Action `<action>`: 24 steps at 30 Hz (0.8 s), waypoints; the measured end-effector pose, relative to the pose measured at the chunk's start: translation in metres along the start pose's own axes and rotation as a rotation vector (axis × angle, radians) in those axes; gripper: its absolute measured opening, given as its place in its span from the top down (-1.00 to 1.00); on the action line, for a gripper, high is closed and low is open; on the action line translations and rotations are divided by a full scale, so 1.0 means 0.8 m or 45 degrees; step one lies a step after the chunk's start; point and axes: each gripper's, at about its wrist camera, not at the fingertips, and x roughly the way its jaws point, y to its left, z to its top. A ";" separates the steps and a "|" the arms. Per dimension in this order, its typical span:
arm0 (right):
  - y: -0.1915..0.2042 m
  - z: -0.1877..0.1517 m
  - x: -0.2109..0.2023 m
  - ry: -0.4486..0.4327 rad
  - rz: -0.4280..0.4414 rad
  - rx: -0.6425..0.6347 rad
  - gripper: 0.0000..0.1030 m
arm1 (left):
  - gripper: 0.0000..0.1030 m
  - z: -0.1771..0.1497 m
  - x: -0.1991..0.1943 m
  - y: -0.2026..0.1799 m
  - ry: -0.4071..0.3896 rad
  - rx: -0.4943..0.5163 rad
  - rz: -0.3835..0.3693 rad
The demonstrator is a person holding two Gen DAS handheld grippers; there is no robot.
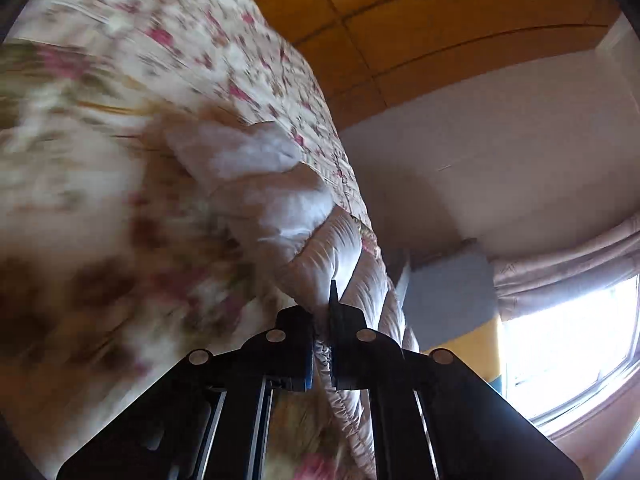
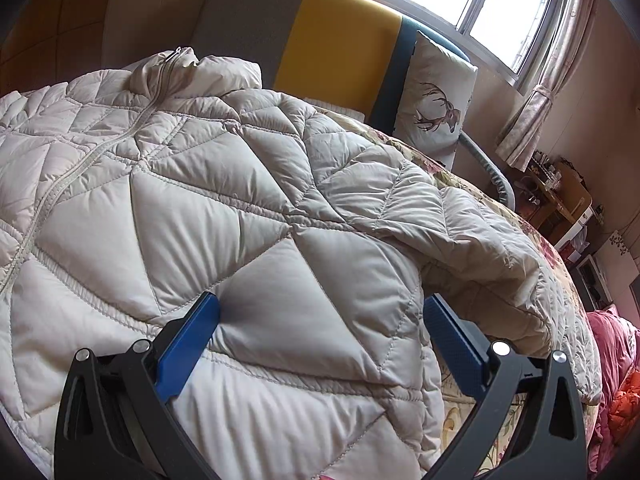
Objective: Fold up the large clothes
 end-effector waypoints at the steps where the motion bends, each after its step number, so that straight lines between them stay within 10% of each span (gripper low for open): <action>1: 0.000 0.000 0.000 0.000 0.000 0.000 -0.97 | 0.91 -0.009 -0.006 0.003 0.002 0.011 0.012; 8: -0.001 0.000 0.000 0.000 0.005 0.006 -0.97 | 0.91 -0.017 -0.005 -0.015 -0.009 0.041 0.069; 15: -0.002 0.000 0.000 0.001 0.009 0.010 -0.97 | 0.91 -0.043 -0.018 -0.160 -0.048 0.357 -0.079; 24: -0.007 0.002 0.004 0.012 0.047 0.044 -0.97 | 0.91 -0.216 0.009 -0.338 0.252 0.973 -0.271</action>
